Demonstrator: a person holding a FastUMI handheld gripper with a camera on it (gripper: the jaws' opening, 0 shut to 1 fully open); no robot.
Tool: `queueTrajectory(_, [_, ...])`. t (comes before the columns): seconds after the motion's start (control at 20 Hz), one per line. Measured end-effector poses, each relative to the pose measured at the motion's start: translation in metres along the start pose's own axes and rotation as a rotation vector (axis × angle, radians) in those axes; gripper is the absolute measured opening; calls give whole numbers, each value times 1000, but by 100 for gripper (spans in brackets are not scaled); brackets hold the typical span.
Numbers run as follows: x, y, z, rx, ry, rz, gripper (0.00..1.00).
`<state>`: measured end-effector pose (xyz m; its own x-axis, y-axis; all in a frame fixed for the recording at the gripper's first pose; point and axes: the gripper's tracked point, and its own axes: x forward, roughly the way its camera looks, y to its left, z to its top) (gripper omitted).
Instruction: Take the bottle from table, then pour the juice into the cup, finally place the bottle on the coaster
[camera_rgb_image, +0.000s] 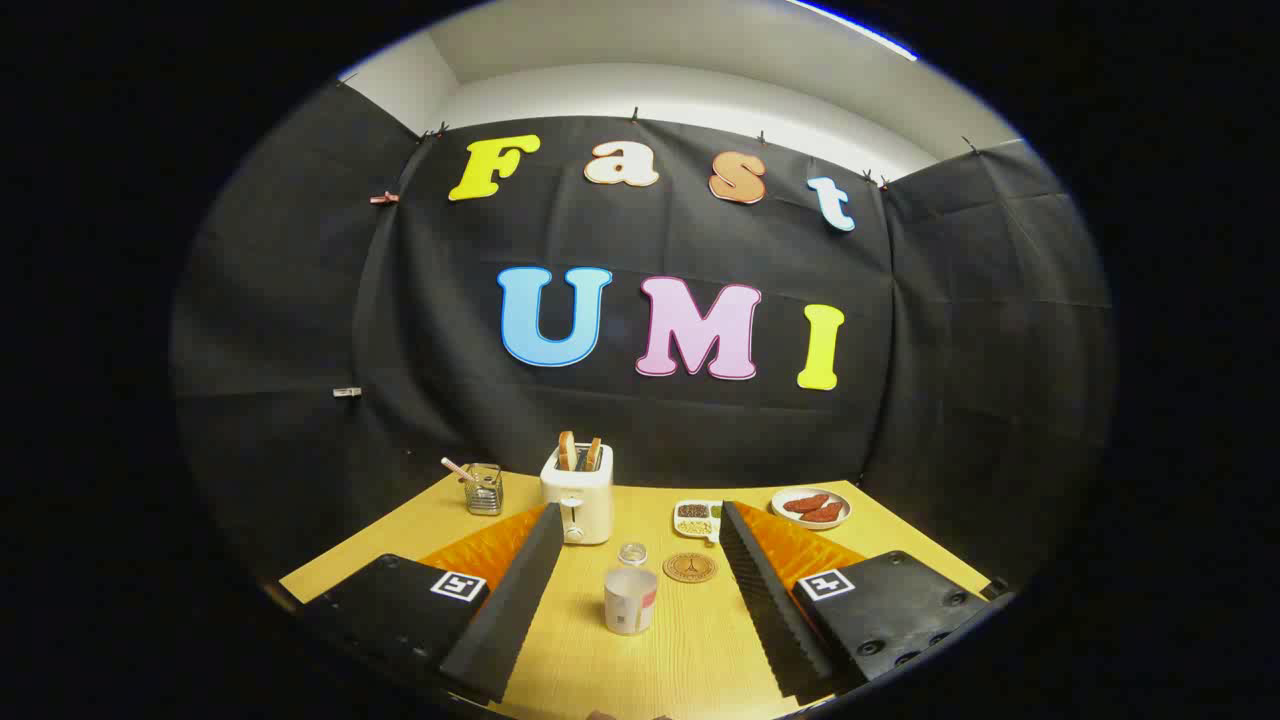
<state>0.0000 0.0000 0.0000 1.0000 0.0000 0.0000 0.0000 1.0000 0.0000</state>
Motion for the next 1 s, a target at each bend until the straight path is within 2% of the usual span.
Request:
queueTrajectory(0.5, [0,8,-15,1,27,-25,97])
queueTrajectory(1.0, [1,8,-23,48,21,-14,97])
